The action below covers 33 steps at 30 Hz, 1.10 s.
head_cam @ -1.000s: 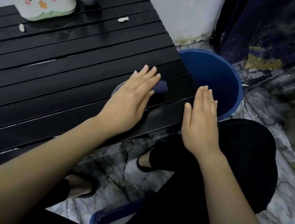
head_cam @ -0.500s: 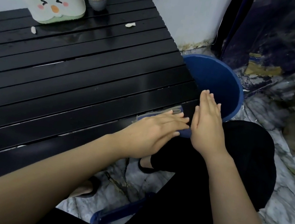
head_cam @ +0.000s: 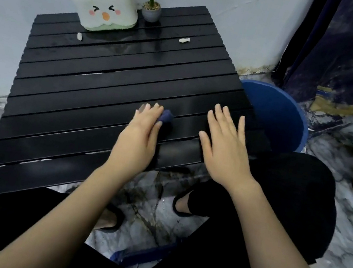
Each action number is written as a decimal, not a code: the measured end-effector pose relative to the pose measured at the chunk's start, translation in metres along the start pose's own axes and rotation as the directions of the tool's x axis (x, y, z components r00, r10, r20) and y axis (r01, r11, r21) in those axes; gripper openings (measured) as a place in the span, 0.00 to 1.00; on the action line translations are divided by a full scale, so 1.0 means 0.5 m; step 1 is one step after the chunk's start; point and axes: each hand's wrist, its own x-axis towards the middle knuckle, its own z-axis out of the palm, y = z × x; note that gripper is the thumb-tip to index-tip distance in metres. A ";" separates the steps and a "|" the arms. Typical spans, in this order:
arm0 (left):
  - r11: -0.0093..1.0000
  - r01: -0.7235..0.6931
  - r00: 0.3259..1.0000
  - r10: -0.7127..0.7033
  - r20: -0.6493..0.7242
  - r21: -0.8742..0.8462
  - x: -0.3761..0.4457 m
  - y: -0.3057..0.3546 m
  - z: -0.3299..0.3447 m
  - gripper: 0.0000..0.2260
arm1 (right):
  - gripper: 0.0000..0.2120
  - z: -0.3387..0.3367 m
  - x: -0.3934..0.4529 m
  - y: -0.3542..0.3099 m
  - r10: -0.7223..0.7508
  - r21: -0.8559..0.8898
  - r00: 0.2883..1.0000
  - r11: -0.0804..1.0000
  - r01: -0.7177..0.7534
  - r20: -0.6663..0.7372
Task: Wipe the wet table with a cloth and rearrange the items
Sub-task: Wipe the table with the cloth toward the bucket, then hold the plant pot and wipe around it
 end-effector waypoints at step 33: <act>0.790 0.490 0.868 -0.406 -0.286 0.368 0.384 -0.317 -0.088 0.25 | 0.29 0.109 0.822 -0.158 -0.138 0.220 0.962 0.972 0.085 0.236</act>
